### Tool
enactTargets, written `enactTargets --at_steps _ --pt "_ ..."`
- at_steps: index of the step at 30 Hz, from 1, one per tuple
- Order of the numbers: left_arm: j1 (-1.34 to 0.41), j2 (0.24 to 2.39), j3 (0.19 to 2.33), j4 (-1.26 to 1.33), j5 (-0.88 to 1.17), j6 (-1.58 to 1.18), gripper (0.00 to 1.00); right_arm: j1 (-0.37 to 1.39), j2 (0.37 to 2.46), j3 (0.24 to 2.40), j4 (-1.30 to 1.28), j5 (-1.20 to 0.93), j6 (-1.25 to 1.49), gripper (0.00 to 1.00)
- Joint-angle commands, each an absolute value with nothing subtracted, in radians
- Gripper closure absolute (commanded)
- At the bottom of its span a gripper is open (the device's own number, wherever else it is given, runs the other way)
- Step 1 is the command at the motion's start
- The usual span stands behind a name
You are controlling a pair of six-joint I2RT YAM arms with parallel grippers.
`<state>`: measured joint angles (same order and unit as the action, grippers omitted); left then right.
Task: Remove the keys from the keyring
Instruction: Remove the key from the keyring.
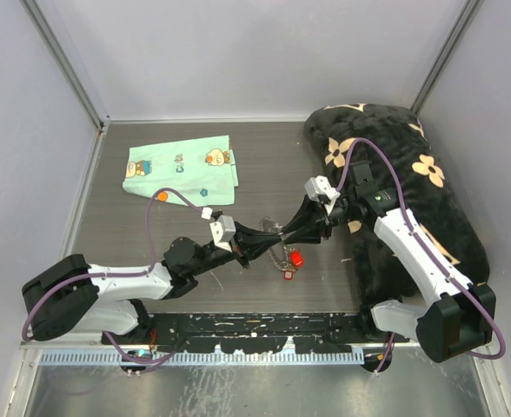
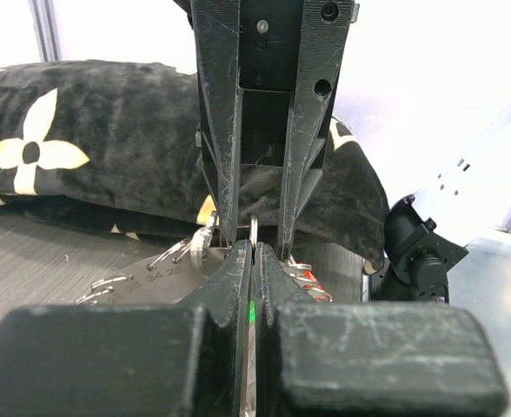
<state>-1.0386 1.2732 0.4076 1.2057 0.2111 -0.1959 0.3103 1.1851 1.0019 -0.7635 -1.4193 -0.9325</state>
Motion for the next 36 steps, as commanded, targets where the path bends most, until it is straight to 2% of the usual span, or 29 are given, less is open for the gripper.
enactTargets --at_steps 1,4,11,21,23,25,27,30,36 --pt "-1.038 1.262 0.46 1.311 0.218 -0.2 1.0 0.316 1.166 1.013 -0.749 -1.461 -0.938 0.67" --pt "-1.037 1.293 0.458 1.312 0.213 -0.199 1.0 0.316 1.156 1.013 -0.75 -1.465 -0.939 0.73" --pt "-1.038 1.297 0.456 1.313 0.21 -0.198 1.0 0.317 1.159 1.02 -0.75 -1.459 -0.935 0.99" --pt "-1.037 1.293 0.438 1.301 0.188 -0.19 1.0 0.331 1.157 1.033 -0.753 -1.364 -0.937 1.0" --pt "-1.036 1.28 0.429 1.272 0.178 -0.181 0.94 0.335 1.153 1.042 -0.761 -1.322 -0.943 0.99" --pt "-1.037 1.249 0.417 1.216 0.171 -0.164 0.79 0.339 1.151 1.056 -0.791 -1.263 -0.977 1.0" --pt "-1.037 1.206 0.4 1.149 0.167 -0.14 0.68 0.343 1.151 1.081 -0.832 -1.207 -1.017 0.99" --pt "-1.037 1.128 0.384 1.01 0.166 -0.092 0.6 0.363 1.166 1.125 -0.947 -1.115 -1.149 0.99" --pt "-1.037 1.003 0.424 0.679 0.2 0.001 0.57 0.444 1.227 1.216 -1.058 -0.914 -1.211 0.99"
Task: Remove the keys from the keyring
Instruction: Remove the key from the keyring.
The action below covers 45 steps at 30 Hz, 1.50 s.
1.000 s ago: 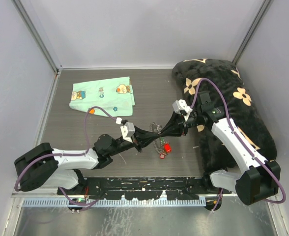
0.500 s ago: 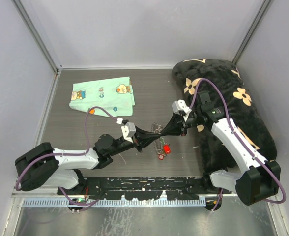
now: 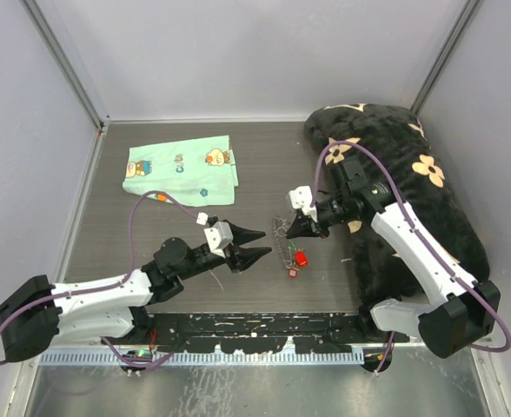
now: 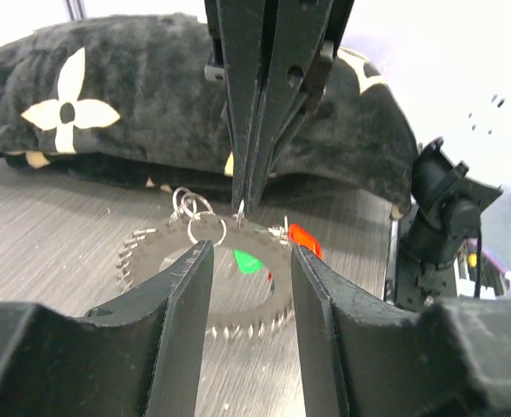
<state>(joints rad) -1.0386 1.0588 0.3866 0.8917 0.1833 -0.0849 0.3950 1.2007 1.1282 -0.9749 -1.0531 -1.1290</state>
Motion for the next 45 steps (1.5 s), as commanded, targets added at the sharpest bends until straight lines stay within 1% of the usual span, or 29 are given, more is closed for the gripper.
enactTargets --at_steps 1,4,6,13,19,32,35,40,43,45 --pt "-1.036 1.0 0.429 0.661 0.209 0.009 0.57 0.466 1.239 1.233 -1.076 -0.874 -1.21 0.99" --pt "-1.037 1.011 0.437 0.667 0.22 0.019 0.58 0.52 1.28 1.283 -1.119 -0.791 -1.208 0.99" --pt "-1.037 1.036 0.439 0.705 0.223 0.018 0.61 0.529 1.304 1.311 -1.14 -0.77 -1.206 0.99" --pt "-1.04 1.198 0.476 0.891 0.251 -0.022 0.71 0.534 1.338 1.318 -1.151 -0.792 -1.2 0.99" --pt "-1.04 1.304 0.495 0.984 0.214 -0.029 0.77 0.534 1.329 1.301 -1.15 -0.819 -1.205 0.99" --pt "-1.041 1.356 0.515 1.037 0.188 -0.053 0.79 0.534 1.324 1.283 -1.153 -0.843 -1.218 0.99" --pt "-1.04 1.366 0.522 1.038 0.192 -0.055 0.83 0.534 1.323 1.283 -1.154 -0.847 -1.219 0.99" --pt "-1.04 1.375 0.523 1.045 0.192 -0.055 0.84 0.534 1.322 1.28 -1.155 -0.849 -1.223 0.99" --pt "-1.041 1.376 0.527 1.048 0.198 -0.055 0.9 0.534 1.323 1.278 -1.157 -0.851 -1.224 0.99" --pt "-1.041 1.377 0.528 1.048 0.201 -0.055 0.91 0.534 1.324 1.28 -1.157 -0.852 -1.224 0.99"
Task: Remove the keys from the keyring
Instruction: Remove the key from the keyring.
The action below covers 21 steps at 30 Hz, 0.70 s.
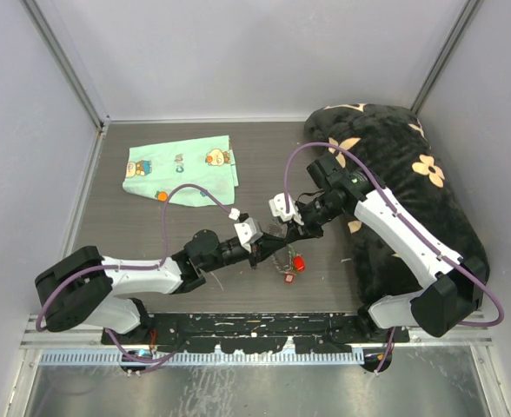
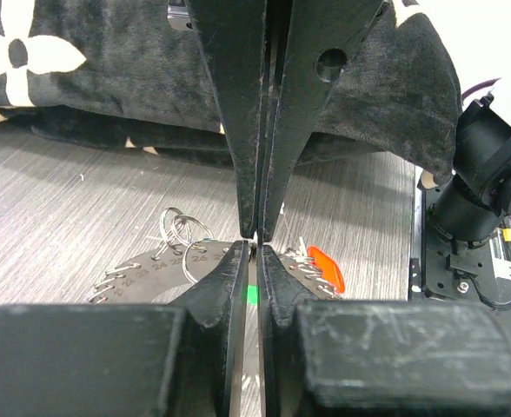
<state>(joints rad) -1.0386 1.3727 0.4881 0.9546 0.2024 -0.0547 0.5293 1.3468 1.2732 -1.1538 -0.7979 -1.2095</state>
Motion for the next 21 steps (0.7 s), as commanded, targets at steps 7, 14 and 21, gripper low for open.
enactTargets --at_steps 7,14,21 --pt "-1.04 1.378 0.525 1.043 0.211 -0.056 0.94 0.534 1.325 1.28 -1.159 -0.86 -1.224 0.99" --pt "-1.041 1.369 0.52 1.022 0.233 -0.06 1.0 0.53 1.333 1.274 -1.158 -0.877 -1.224 0.97" --pt "-1.041 1.323 0.459 1.079 0.169 -0.08 1.0 0.47 1.354 1.268 -1.182 -0.972 -1.237 0.79"
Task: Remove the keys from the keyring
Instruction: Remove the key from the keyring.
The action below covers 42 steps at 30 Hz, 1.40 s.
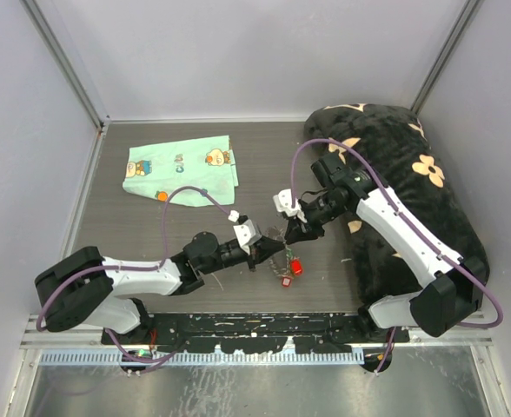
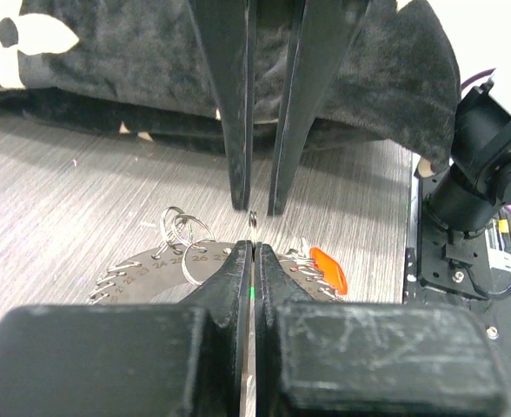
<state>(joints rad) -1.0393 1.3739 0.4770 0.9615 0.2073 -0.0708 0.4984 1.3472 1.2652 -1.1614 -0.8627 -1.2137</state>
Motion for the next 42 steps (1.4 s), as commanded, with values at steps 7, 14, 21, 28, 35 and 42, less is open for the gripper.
enactTargets --at_steps 7,14,21,28,35,42 --pt "-1.04 1.283 0.432 1.085 0.167 -0.081 1.0 0.429 1.385 1.255 -1.218 -1.053 -1.27 0.7" --pt "-1.04 1.199 0.391 1.094 0.148 -0.074 1.0 0.399 1.374 1.202 -1.19 -1.132 -1.296 0.59" --pt "-1.042 1.171 0.396 1.082 0.177 -0.087 1.0 0.399 1.343 1.11 -1.098 -1.238 -1.299 0.52" --pt "-1.055 1.181 0.417 1.079 0.186 -0.089 1.0 0.399 1.326 1.103 -1.075 -1.276 -1.288 0.54" --pt "-1.06 1.183 0.426 1.079 0.194 -0.093 1.0 0.399 1.319 1.107 -1.056 -1.263 -1.256 0.57" --pt "-1.062 1.194 0.432 1.078 0.199 -0.098 1.0 0.399 1.318 1.104 -1.049 -1.286 -1.245 0.69"
